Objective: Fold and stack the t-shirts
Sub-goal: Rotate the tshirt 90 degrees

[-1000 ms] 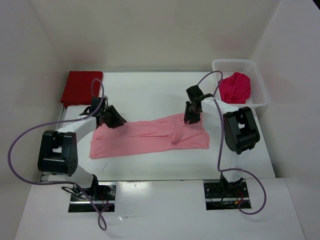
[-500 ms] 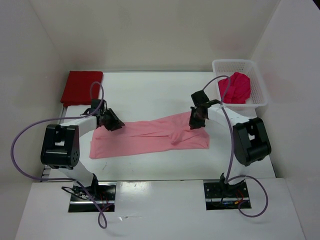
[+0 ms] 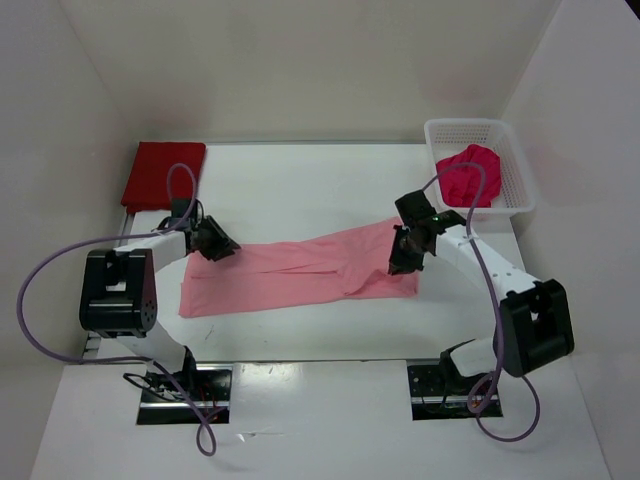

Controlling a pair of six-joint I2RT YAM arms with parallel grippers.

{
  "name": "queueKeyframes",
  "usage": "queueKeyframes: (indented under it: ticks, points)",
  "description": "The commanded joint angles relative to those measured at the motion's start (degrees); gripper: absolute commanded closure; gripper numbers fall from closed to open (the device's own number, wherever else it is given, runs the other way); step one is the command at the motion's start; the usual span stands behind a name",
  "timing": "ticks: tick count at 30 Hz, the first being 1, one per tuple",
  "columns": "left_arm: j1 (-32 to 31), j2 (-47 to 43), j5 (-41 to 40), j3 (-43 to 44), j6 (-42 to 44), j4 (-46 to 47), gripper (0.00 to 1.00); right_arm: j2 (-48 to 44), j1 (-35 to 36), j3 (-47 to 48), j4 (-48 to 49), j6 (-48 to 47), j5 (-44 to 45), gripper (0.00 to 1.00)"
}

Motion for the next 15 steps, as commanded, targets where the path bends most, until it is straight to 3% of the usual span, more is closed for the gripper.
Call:
queueKeyframes:
  ticks: [1, 3, 8, 15]
  points:
    - [1.4, -2.6, 0.4, 0.6, 1.3, 0.8, 0.65, -4.8, 0.6, 0.9, -6.7, 1.0, 0.6, 0.82]
    - [2.9, -2.6, 1.1, 0.6, 1.3, 0.8, 0.65, -5.8, 0.6, 1.5, -9.3, 0.3, 0.6, 0.74]
    - [3.6, -3.2, 2.5, 1.8, 2.4, 0.3, 0.65, -6.5, 0.6, 3.5, -10.9, -3.0, 1.2, 0.74]
    - [3.6, -1.9, 3.9, 3.4, 2.9, 0.3, 0.65, 7.3, 0.0, 2.4, 6.3, -0.9, -4.8, 0.89]
